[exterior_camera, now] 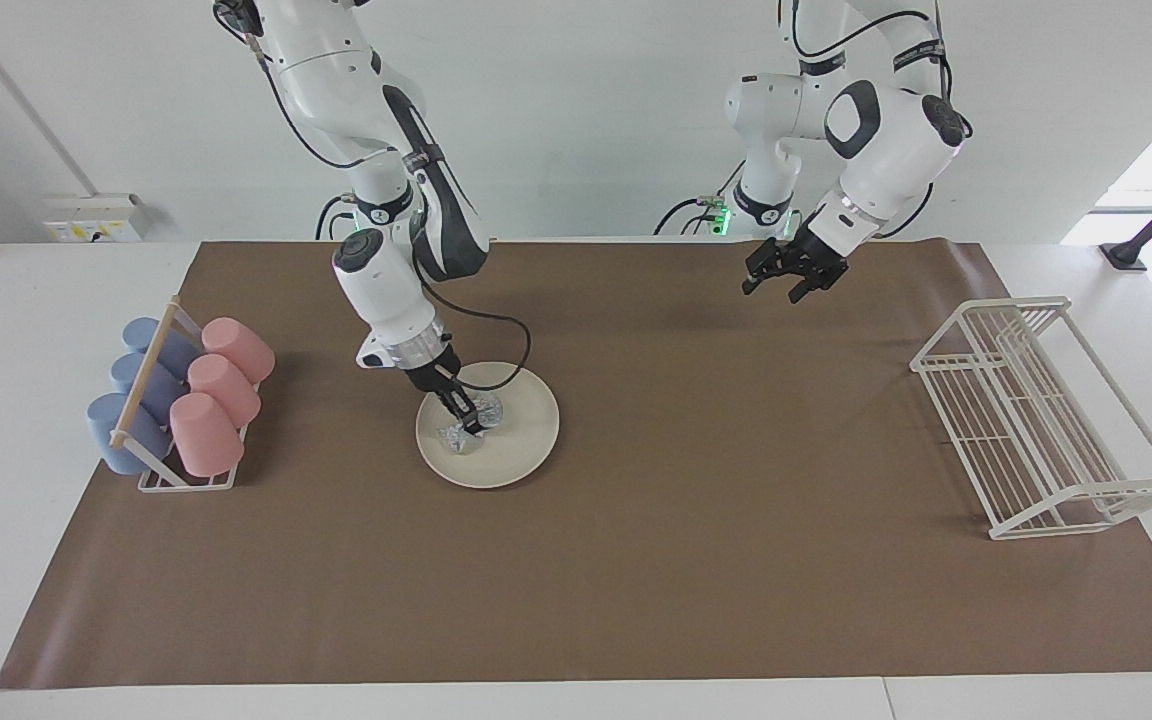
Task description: Wipe plate with sponge
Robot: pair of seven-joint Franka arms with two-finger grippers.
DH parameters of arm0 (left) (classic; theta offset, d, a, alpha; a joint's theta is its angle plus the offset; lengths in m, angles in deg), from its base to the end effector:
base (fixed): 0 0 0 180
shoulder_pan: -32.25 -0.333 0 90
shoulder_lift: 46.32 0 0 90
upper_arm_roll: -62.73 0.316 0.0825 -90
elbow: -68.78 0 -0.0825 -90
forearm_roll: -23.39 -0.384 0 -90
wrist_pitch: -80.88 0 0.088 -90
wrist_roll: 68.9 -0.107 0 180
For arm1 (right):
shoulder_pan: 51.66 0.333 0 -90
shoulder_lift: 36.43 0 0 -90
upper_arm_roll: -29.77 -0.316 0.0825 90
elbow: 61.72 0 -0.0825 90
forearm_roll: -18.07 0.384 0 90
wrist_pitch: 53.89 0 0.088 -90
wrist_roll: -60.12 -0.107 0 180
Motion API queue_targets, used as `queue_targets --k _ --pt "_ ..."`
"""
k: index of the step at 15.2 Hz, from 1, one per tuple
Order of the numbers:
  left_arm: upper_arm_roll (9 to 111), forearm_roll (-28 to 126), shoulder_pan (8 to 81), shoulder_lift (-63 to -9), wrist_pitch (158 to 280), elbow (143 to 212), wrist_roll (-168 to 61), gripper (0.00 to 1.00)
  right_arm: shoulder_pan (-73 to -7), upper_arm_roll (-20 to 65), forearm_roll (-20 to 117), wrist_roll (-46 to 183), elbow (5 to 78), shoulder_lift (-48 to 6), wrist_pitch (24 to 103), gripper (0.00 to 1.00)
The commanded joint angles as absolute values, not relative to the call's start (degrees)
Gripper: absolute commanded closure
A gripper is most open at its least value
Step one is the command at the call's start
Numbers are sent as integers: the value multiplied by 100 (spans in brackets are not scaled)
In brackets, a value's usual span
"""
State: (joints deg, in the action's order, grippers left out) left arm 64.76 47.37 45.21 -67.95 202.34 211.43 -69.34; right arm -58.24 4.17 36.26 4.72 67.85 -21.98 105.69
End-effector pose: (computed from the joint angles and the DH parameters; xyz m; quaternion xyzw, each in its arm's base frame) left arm 0.4115 -0.0981 0.4271 0.9829 0.0092 -0.0141 0.1835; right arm 0.5383 0.1684 0.2875 -0.8742 0.4473 -0.0328 0.1858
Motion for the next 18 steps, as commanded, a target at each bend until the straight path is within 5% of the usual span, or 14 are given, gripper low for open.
queue_targets --k 1,5,11,18 --pt "6431 4624 4438 -6732 20243 21046 -6819 0 -5738 385 3599 91 6898 -1938 10607 100" --pt "6431 4624 4438 -6732 20243 21046 -6819 0 -5158 384 3599 -799 6906 -1938 10651 100" --pt "6440 4624 4438 -6732 20226 21046 -6819 0 -5131 393 3599 -1132 6757 -2095 10476 100" --pt "6510 5095 4315 -6741 20200 20993 -6793 0 -5008 385 2961 -2739 5441 -3781 6798 100"
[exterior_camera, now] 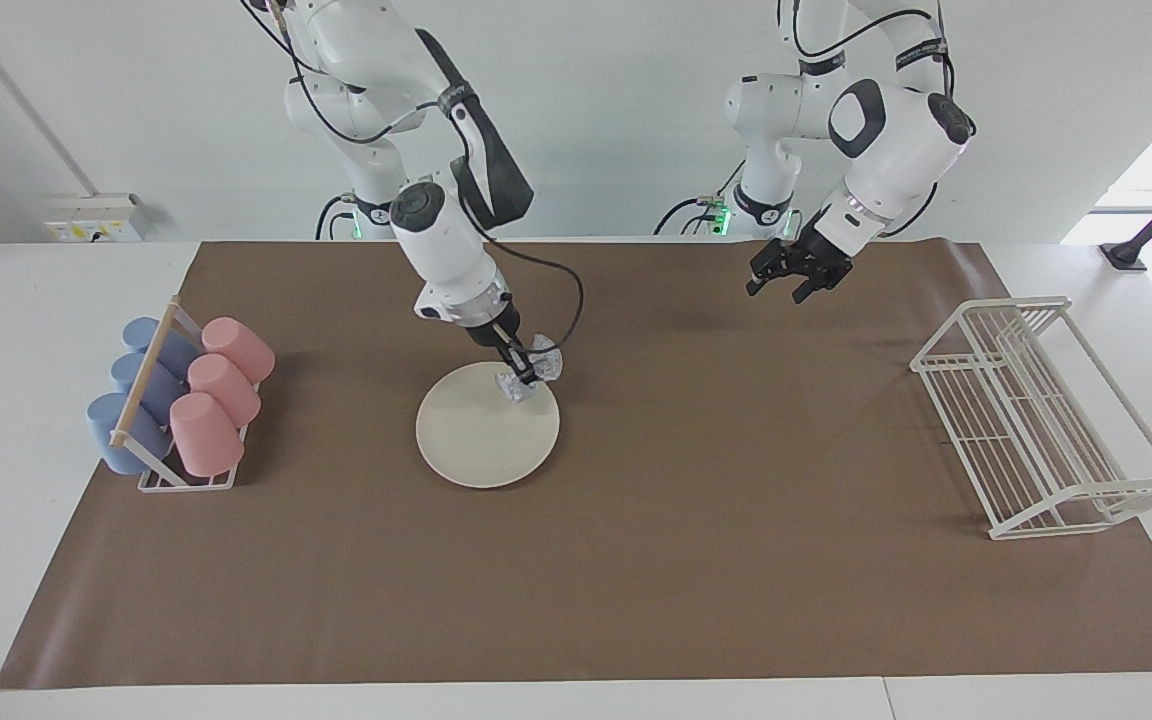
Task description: Wipe plate with sponge
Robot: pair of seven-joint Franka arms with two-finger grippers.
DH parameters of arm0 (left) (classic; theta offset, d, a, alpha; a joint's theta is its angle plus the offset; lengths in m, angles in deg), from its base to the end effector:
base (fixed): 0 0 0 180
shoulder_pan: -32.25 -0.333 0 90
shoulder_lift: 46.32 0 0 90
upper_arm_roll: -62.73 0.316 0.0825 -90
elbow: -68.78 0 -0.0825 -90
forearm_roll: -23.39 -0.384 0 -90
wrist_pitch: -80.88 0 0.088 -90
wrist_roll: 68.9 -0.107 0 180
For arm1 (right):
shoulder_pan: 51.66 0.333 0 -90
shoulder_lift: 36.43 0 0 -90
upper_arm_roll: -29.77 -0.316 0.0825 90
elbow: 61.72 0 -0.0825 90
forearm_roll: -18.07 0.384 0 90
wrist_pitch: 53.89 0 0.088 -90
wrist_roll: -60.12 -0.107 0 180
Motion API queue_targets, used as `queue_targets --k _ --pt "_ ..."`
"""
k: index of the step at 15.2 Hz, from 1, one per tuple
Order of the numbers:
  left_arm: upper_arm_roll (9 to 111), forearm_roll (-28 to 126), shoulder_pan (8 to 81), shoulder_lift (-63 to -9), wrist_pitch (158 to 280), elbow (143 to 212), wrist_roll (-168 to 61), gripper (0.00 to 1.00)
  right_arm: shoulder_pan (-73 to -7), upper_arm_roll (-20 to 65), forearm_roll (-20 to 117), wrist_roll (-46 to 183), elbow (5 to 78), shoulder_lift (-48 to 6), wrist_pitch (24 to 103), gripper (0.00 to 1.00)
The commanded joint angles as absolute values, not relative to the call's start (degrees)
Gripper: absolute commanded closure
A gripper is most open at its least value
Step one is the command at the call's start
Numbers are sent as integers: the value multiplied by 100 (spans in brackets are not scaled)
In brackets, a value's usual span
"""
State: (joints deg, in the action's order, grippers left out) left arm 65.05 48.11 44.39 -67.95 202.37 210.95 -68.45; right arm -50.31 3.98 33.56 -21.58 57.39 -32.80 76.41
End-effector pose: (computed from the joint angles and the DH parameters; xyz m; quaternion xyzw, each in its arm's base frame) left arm 0.4153 -0.0908 0.4313 0.9812 0.0289 -0.0102 0.1906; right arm 0.5066 0.2640 0.4149 -0.8399 0.5245 0.0601 0.1259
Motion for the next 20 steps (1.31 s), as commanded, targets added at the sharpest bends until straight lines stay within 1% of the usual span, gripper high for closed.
queue_targets --k 1,2,4,5,6,9,11,13,15,17,19,20 --pt "6501 5752 4314 -6759 20104 20976 -6793 0 -5000 341 2853 -3029 5230 -3940 6401 100" --pt "6501 6254 4367 -6767 19998 20914 -6793 0 -4852 314 2809 -3406 4923 -4072 5979 100" --pt "6484 7054 4385 -6768 19875 20800 -6793 0 -4666 314 2704 -4022 4378 -4143 5232 100" --pt "6440 7590 4393 -6776 19787 20730 -6793 0 -4552 279 2607 -4399 4071 -4161 4863 100" --pt "6440 8030 4385 -6794 19673 20686 -6793 0 -4290 270 2406 -4917 3798 -4100 4537 100" --pt "6422 9034 4393 -6812 19295 20519 -6802 0 -3937 261 2281 -5632 3708 -4100 4473 100" --pt "6422 9526 4638 -6838 19224 20501 -6811 0 -3787 253 2272 -5818 3716 -4091 4551 100" --pt "6422 9896 4780 -6891 19075 20509 -6837 0 -3787 261 2264 -5810 3769 -4109 4543 100" --pt "6431 10204 5078 -6908 19083 20510 -6846 0 -3787 261 2255 -5792 3769 -4109 4551 100" --pt "6387 10415 5394 -6908 19266 20518 -6854 0 -3787 261 2255 -5783 3769 -4109 4551 100" --pt "6264 10512 5815 -6917 19889 20588 -6837 0 -3787 261 2255 -5783 3769 -4109 4543 100" --pt "6281 10574 6000 -6917 19988 20589 -6837 0 -3787 261 2246 -5783 3769 -4109 4543 100"
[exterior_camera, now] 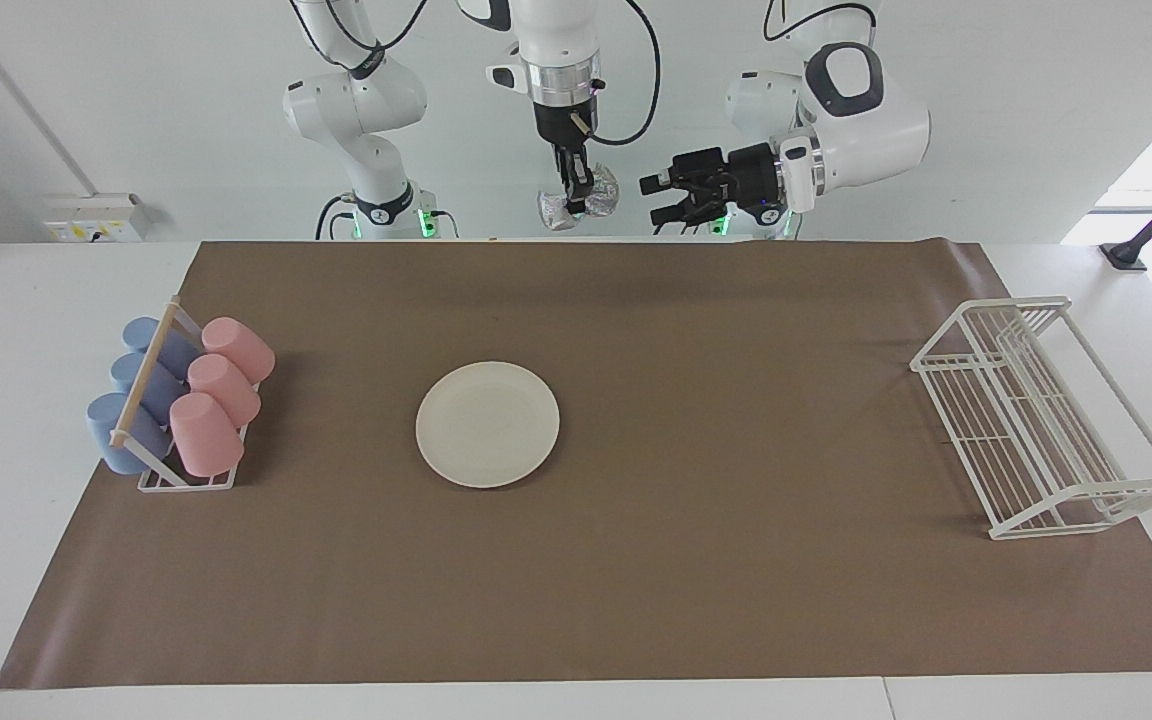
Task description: Wipe plate with sponge
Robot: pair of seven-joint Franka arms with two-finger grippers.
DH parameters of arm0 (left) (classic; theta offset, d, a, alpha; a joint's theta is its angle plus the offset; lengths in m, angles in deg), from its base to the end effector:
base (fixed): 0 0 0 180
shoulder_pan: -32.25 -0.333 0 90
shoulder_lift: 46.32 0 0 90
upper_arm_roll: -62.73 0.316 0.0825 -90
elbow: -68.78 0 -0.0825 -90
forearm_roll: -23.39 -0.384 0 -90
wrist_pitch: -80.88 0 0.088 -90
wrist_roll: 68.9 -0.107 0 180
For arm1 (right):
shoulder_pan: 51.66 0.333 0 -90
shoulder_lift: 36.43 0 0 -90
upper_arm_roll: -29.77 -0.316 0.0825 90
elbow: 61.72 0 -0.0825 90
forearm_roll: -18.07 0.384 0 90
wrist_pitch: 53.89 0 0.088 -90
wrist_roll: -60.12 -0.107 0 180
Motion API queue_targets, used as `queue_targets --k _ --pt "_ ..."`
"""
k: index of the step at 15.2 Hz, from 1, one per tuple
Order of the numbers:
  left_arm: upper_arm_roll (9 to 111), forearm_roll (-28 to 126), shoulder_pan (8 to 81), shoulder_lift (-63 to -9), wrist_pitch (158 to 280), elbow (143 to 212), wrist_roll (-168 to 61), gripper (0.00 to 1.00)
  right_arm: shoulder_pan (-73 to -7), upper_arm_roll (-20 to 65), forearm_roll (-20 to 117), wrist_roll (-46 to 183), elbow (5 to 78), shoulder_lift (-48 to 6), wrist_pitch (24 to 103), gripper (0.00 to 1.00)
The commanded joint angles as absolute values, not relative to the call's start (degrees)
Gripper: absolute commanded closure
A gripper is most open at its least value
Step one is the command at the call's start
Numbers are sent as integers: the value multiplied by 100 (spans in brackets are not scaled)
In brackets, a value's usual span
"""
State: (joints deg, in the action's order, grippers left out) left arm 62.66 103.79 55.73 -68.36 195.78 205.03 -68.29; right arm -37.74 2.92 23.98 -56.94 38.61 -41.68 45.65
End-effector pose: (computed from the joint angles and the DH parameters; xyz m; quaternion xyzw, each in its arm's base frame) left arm 0.3905 -0.2348 0.5143 0.8020 0.1110 -0.1182 0.5749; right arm 0.3976 0.3685 0.5981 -0.7813 0.6225 0.0233 0.0393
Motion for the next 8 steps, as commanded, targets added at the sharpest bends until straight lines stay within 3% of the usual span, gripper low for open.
queue_targets --k 1,8 --pt "6264 10583 6098 -6908 20067 20589 -6837 0 -3787 261 2255 -5774 3769 -4109 4534 100" --pt "6317 10557 5844 -6952 19611 20650 -6811 4 -3787 261 2255 -5774 3769 -4109 4534 100"
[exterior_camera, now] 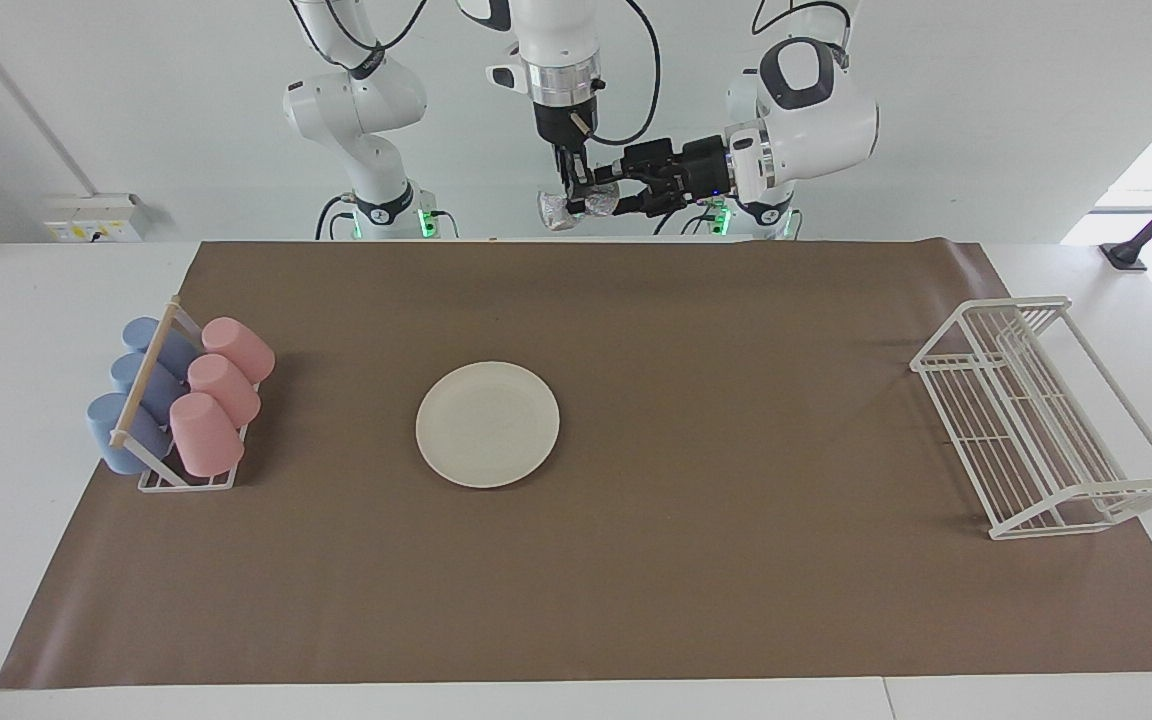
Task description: Wipe plate with sponge
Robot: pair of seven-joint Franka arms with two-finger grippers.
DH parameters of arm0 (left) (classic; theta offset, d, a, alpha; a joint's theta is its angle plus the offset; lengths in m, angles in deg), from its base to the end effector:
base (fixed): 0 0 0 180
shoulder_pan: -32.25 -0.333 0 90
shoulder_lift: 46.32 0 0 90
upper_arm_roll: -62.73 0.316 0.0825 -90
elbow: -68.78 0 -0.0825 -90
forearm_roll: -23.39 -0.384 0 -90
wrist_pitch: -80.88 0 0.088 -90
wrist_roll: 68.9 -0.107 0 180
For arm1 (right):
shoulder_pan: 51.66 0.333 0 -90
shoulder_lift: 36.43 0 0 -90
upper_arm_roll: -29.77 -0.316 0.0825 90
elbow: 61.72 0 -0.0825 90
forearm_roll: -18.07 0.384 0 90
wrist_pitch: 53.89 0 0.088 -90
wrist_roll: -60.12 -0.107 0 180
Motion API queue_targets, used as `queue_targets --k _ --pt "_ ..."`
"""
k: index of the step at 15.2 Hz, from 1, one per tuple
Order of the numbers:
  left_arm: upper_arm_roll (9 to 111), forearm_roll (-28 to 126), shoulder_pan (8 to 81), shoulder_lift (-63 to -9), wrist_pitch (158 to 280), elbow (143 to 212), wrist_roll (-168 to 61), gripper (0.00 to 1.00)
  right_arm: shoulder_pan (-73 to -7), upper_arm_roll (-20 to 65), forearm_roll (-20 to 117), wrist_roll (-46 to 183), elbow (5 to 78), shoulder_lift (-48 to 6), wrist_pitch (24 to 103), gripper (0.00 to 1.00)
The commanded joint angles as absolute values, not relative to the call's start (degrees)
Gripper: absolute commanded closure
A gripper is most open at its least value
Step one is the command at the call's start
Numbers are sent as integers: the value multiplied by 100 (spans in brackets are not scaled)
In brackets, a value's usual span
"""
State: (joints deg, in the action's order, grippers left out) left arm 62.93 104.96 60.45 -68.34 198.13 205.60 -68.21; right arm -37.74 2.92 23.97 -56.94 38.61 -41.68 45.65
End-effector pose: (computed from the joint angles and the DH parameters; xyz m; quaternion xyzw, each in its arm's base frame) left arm 0.3748 -0.2606 0.5101 0.8029 0.0998 -0.1301 0.5731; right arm 0.3977 0.3685 0.5981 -0.7813 0.6225 0.0232 0.0393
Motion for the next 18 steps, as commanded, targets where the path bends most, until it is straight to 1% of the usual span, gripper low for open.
queue_targets --k 1,3,6,7,8,11,18 --pt "6317 10557 5844 -6952 19619 20659 -6811 5 -3787 261 2255 -5774 3769 -4109 4525 100" --pt "6256 10557 5896 -6943 19716 20659 -6784 10 -3795 261 2255 -5766 3769 -4109 4525 100" --pt "6150 10557 5896 -6952 19830 20659 -6749 13 -3795 261 2255 -5757 3769 -4109 4525 100" --pt "6150 10557 5896 -6952 19787 20668 -6740 43 -3795 261 2246 -5757 3769 -4109 4525 100" --pt "6158 10557 5888 -6952 19752 20668 -6714 99 -3795 261 2246 -5757 3769 -4109 4525 100" --pt "6167 10557 5853 -6952 19734 20659 -6179 100 -3804 261 2246 -5748 3769 -4109 4525 100" --pt "6185 10548 5826 -6961 19646 20668 -6125 100 -3848 261 2246 -5555 3769 -4108 4455 100"
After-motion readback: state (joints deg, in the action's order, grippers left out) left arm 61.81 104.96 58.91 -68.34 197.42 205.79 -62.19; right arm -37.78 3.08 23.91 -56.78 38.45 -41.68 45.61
